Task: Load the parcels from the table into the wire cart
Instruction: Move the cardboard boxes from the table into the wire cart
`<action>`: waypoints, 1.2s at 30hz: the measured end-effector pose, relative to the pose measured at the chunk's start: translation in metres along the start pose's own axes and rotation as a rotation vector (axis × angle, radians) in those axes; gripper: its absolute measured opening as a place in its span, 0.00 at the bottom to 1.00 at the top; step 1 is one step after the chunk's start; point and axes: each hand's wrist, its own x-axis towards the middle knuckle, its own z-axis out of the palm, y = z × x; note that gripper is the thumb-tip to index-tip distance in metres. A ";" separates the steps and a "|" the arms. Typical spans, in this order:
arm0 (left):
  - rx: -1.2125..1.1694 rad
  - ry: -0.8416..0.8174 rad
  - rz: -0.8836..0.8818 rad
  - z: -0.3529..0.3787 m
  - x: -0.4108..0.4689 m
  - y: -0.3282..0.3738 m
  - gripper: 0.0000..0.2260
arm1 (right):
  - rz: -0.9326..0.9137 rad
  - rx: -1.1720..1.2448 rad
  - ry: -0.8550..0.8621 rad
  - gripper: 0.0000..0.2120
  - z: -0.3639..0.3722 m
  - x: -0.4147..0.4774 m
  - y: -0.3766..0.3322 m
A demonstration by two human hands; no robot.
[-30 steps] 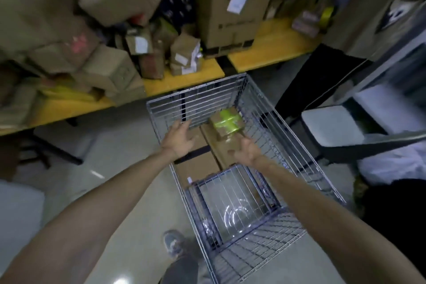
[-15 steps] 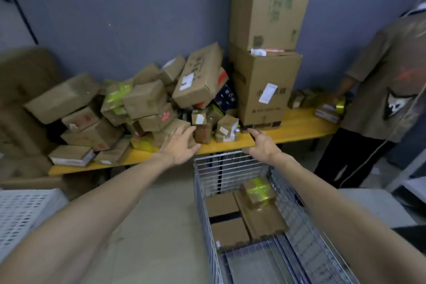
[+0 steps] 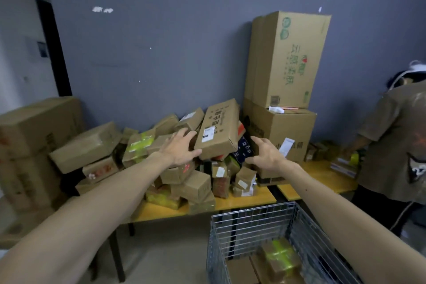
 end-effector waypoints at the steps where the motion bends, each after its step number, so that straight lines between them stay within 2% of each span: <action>1: -0.004 0.008 0.009 -0.005 0.011 -0.009 0.33 | 0.016 -0.009 0.014 0.41 -0.001 0.010 -0.008; 5: -0.048 0.034 0.050 -0.014 0.048 -0.043 0.34 | 0.057 -0.001 0.051 0.42 0.003 0.051 -0.035; 15: -0.151 -0.068 0.064 0.022 0.129 -0.100 0.36 | 0.123 -0.073 0.015 0.45 0.037 0.135 -0.051; 19: -0.258 -0.133 0.046 0.054 0.166 -0.106 0.38 | 0.134 -0.108 -0.028 0.45 0.053 0.174 -0.036; 24: -0.239 -0.189 0.044 0.093 0.218 -0.104 0.40 | 0.146 -0.113 -0.064 0.46 0.069 0.234 -0.003; 30: -0.292 -0.272 -0.041 0.137 0.269 -0.094 0.42 | 0.144 -0.066 -0.145 0.47 0.083 0.305 0.041; 34: -0.420 -0.289 -0.125 0.165 0.294 -0.095 0.42 | 0.137 -0.101 -0.241 0.50 0.094 0.343 0.062; 36: -0.437 -0.315 -0.163 0.177 0.305 -0.101 0.44 | 0.160 -0.111 -0.277 0.54 0.102 0.355 0.068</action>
